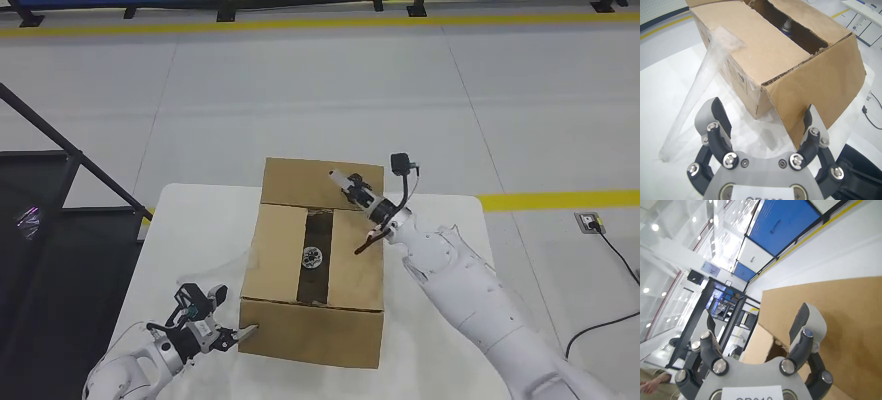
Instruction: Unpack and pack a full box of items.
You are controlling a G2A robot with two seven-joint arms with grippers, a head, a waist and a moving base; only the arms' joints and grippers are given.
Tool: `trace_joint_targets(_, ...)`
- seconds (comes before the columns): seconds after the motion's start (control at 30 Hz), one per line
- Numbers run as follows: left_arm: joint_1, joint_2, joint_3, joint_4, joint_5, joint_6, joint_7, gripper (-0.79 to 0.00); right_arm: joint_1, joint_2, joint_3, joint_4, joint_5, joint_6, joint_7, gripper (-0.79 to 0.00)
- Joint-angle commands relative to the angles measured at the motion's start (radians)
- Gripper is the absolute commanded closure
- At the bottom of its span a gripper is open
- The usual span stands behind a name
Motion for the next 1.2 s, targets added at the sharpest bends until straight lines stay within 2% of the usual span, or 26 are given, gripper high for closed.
trace_joint_targets(0.0, 0.01, 0.001, -0.013, -0.017, -0.024, 0.009, 0.019, -0.785, -0.016, 0.013, 0.021, -0.063, 0.063, 0.04, 0.187, -0.785)
trace_joint_targets(0.07, 0.023, 0.002, -0.035, -0.035, -0.05, 0.018, 0.043, -0.785, -0.028, 0.024, 0.029, -0.121, 0.084, 0.123, 0.32, -0.785)
trace_joint_targets(0.13, 0.038, 0.004, -0.061, -0.047, -0.087, 0.019, 0.067, -0.785, -0.039, 0.031, 0.022, -0.157, 0.043, 0.215, 0.392, -0.785)
trace_joint_targets(0.23, 0.056, 0.006, -0.108, -0.051, -0.149, 0.032, 0.095, -0.785, -0.061, 0.031, 0.004, -0.198, 0.011, 0.314, 0.439, -0.785)
trace_joint_targets(0.47, 0.068, 0.011, -0.161, -0.03, -0.229, 0.05, 0.098, -0.785, -0.05, -0.004, -0.045, -0.137, 0.012, 0.399, 0.425, -0.785)
trace_joint_targets(0.63, 0.076, 0.012, -0.164, -0.028, -0.237, 0.048, 0.103, -0.785, -0.02, -0.044, -0.078, -0.056, 0.08, 0.381, 0.439, -0.785)
trace_joint_targets(0.93, 0.089, 0.013, -0.154, -0.026, -0.232, 0.047, 0.123, -0.785, 0.032, -0.117, -0.08, 0.096, 0.306, 0.264, 0.543, -0.785)
trace_joint_targets(1.17, 0.094, 0.015, -0.13, -0.069, -0.232, 0.009, 0.1, -0.785, 0.055, -0.144, -0.057, 0.11, 0.373, 0.19, 0.561, -0.785)
